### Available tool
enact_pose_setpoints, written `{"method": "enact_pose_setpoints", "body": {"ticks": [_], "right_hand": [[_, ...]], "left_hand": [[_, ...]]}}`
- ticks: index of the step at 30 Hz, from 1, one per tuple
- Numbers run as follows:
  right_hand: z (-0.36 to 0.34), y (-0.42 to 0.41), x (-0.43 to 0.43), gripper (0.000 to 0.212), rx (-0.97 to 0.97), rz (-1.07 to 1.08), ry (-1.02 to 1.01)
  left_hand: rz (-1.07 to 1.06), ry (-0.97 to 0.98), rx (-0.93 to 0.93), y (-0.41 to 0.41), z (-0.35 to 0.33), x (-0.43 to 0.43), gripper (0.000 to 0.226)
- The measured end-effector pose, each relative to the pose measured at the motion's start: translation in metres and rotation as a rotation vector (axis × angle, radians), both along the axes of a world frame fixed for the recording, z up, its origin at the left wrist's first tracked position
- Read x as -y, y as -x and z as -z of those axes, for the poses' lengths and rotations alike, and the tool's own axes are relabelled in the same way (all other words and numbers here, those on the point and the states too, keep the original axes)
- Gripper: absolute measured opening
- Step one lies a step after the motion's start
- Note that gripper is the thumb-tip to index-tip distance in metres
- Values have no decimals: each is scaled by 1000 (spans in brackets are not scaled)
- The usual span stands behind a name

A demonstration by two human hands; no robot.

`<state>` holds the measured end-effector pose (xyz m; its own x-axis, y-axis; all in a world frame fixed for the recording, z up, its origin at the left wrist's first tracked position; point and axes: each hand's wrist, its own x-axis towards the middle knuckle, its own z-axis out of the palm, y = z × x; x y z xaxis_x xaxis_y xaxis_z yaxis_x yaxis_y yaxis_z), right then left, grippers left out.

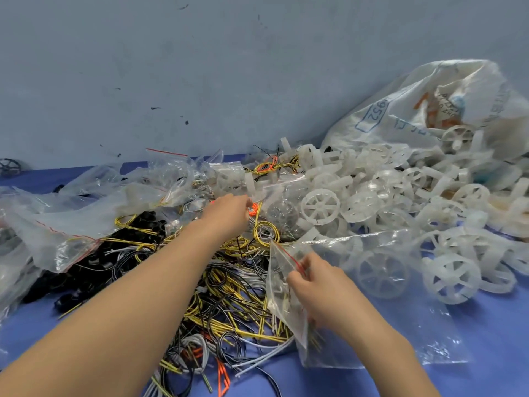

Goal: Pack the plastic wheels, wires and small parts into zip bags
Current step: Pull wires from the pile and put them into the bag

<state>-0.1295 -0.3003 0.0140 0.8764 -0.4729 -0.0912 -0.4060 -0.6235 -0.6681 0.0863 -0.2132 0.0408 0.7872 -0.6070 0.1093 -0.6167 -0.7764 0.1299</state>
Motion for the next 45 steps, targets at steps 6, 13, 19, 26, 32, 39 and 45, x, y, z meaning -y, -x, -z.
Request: {"method": "enact_pose_setpoints", "body": {"ticks": [6,13,19,26,32,39,45], "right_hand": [[6,-1,9,17,9,16,-7],[7,0,11,14,84,26,-77],[6,0,0,6,190,37,-99],[10,4,-12,9,229,62,-121],[11,4,-15,10,282,93,-145],[9,1,-18,13,327,70,-158],[8,-1,-22,9,378,115,-175]], "left_hand": [[-91,-250,70,-9,12,25,42],[-17,-266,85,-5,5,6,23],[21,146,239,18,-3,-18,29],[-197,799,30,45,-27,-51,22],[-138,1320,126,86,-33,-84,12],[-9,1394,-375,123,-36,-104,13],[29,898,-847,141,-15,-86,26]]}}
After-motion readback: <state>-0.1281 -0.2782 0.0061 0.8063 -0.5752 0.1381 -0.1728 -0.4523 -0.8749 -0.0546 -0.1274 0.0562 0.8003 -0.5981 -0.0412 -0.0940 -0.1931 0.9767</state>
